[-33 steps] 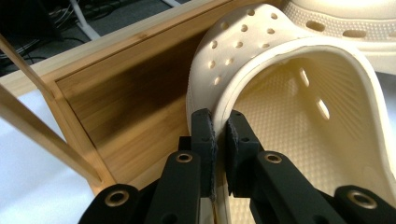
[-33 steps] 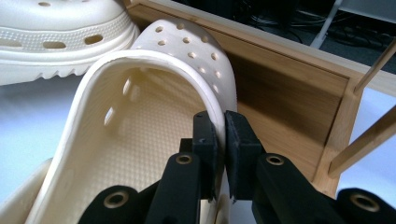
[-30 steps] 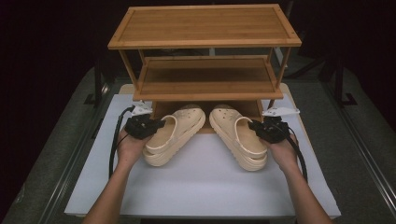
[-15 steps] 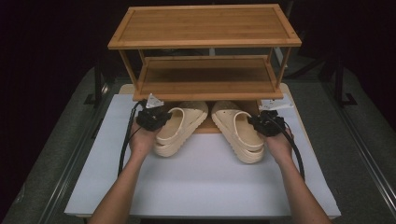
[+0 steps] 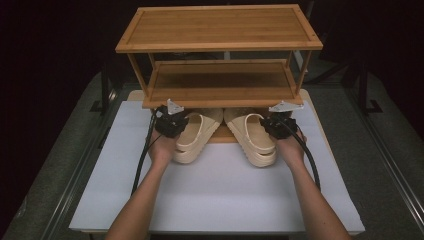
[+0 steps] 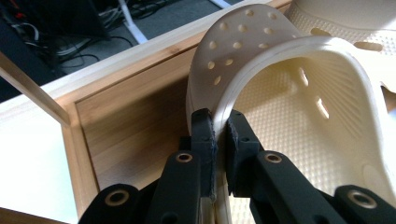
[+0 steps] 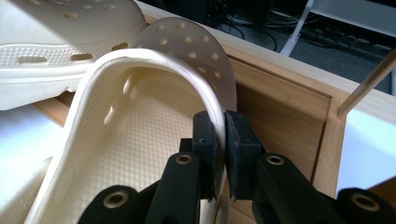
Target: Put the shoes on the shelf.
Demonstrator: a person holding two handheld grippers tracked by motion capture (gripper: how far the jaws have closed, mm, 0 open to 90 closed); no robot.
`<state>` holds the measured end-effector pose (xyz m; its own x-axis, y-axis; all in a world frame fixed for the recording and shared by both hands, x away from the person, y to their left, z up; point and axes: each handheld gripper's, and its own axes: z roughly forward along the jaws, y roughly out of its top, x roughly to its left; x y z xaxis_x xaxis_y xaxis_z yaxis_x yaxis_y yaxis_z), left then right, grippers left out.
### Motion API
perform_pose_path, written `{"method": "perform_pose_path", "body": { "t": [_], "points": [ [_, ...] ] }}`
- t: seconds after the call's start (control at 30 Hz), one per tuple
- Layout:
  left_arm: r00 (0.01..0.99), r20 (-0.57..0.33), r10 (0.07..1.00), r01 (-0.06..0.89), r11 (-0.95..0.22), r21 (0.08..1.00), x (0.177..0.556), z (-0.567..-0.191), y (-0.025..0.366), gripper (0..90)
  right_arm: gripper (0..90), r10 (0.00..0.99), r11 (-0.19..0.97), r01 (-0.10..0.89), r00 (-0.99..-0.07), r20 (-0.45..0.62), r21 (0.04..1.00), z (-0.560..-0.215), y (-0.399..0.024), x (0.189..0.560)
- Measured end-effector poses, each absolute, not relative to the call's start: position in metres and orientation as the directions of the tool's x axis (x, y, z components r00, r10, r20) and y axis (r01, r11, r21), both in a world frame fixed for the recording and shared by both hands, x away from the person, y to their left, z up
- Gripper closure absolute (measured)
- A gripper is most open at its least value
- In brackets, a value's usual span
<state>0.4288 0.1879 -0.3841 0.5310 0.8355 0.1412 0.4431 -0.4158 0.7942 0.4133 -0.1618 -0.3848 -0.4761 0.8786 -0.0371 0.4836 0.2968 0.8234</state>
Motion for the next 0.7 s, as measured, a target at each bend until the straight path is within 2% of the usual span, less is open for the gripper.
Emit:
{"method": "perform_pose_path", "body": {
  "t": [0.5, 0.7],
  "points": [
    [0.513, 0.158, 0.844, 0.430, -0.412, 0.803, 0.426, -0.389, 0.174, 81.0, 81.7, 0.889, 0.300, 0.490, -0.454, -0.054, 0.818, -0.393, -0.151, 0.422],
    [0.519, 0.157, 0.840, 0.423, -0.412, 0.807, 0.425, -0.389, 0.171, 77.7, 78.3, 0.885, 0.313, 0.494, -0.463, -0.060, 0.811, -0.394, -0.146, 0.421]
  ]
}}
